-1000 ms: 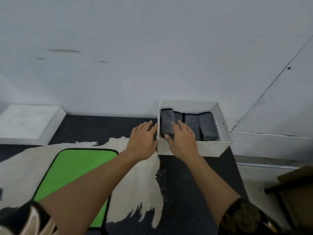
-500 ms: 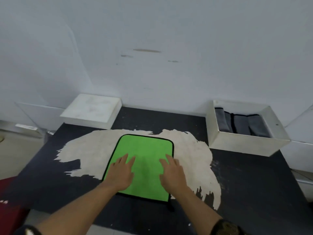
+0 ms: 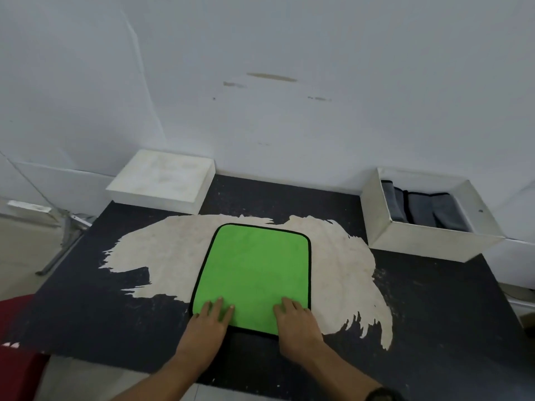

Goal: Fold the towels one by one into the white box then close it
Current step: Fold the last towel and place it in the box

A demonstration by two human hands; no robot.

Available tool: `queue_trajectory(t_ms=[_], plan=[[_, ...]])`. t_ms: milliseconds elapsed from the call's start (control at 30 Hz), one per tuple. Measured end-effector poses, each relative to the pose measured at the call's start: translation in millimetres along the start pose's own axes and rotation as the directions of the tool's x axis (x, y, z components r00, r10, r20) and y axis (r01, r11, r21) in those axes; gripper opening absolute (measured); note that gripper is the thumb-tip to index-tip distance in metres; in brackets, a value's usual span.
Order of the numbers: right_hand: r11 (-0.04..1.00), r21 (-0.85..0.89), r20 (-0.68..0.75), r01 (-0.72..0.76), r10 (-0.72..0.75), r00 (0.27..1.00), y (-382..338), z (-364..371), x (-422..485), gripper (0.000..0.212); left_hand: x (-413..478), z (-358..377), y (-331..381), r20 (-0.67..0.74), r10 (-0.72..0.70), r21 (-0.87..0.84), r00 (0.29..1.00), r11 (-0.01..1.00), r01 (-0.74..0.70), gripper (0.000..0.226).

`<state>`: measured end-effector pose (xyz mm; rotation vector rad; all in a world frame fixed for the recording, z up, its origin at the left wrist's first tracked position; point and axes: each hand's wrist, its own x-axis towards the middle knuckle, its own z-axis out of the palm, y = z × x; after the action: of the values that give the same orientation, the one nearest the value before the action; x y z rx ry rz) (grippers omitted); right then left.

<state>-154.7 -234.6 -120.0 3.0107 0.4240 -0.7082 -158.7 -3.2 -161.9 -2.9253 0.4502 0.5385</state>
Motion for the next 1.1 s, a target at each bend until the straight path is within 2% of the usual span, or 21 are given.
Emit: queue_trajectory(t_ms=[67, 133, 267, 400, 500, 633, 833, 900, 967, 1033, 1100], plan=[[1.000, -0.024, 0.018, -0.008, 0.008, 1.000, -2.0, -0.1, -0.4, 0.073, 0.9, -3.9, 0.1, -0.040, 0.000, -0.009, 0.999, 1.000, 0.000, 0.087], [0.998, -0.057, 0.013, -0.022, 0.022, 1.000, -6.2, 1.3, 0.3, 0.067, -1.0, -4.7, 0.8, -0.080, 0.006, -0.017, 0.997, 1.000, -0.007, 0.083], [0.998, -0.033, -0.081, -0.062, 0.059, 0.995, -14.1, 6.0, 2.8, 0.044, -0.9, -10.2, -3.6, -0.129, 0.025, -0.039, 0.991, 0.999, -0.030, 0.073], [0.996, 0.035, -0.163, -0.082, 0.087, 0.983, -15.2, 9.6, 2.4, 0.039, 2.1, -19.1, -9.8, -0.242, 0.007, -0.039, 0.970, 0.999, -0.017, 0.052], [0.989, 0.087, -0.189, -0.120, 0.135, 0.973, -15.2, 6.4, 3.7, 0.034, 0.7, -19.3, -15.8, -0.220, -0.066, -0.052, 0.973, 0.997, 0.056, 0.051], [0.967, 0.138, -0.193, -0.213, 0.237, 0.952, -4.9, -9.1, 3.7, 0.025, -5.8, -16.4, -22.1, -0.158, -0.193, -0.156, 0.968, 0.973, 0.169, 0.050], [0.909, 0.237, -0.176, -0.344, 0.388, 0.905, 26.3, -32.4, 0.8, 0.027, 5.0, -34.4, -14.6, -0.223, -0.224, -0.306, 0.949, 0.940, 0.150, 0.041], [0.890, 0.290, -0.262, -0.351, 0.427, 0.865, 35.8, -51.1, 6.1, 0.025, 20.3, -57.6, -14.7, -0.303, -0.254, -0.368, 0.918, 0.920, 0.133, 0.029], [0.868, 0.360, -0.385, -0.341, 0.471, 0.794, 44.0, -73.9, 10.1, 0.025, 35.4, -91.1, -17.6, -0.426, -0.292, -0.450, 0.856, 0.889, 0.079, 0.014], [0.860, 0.426, -0.522, -0.283, 0.489, 0.699, 52.2, -95.2, 10.6, 0.024, 44.8, -124.2, -22.0, -0.541, -0.314, -0.504, 0.780, 0.864, -0.002, 0.012], [0.873, 0.455, -0.668, -0.176, 0.465, 0.581, 60.3, -110.6, 4.4, 0.023, 44.7, -147.4, -27.0, -0.660, -0.265, -0.475, 0.703, 0.872, -0.117, 0.015]])
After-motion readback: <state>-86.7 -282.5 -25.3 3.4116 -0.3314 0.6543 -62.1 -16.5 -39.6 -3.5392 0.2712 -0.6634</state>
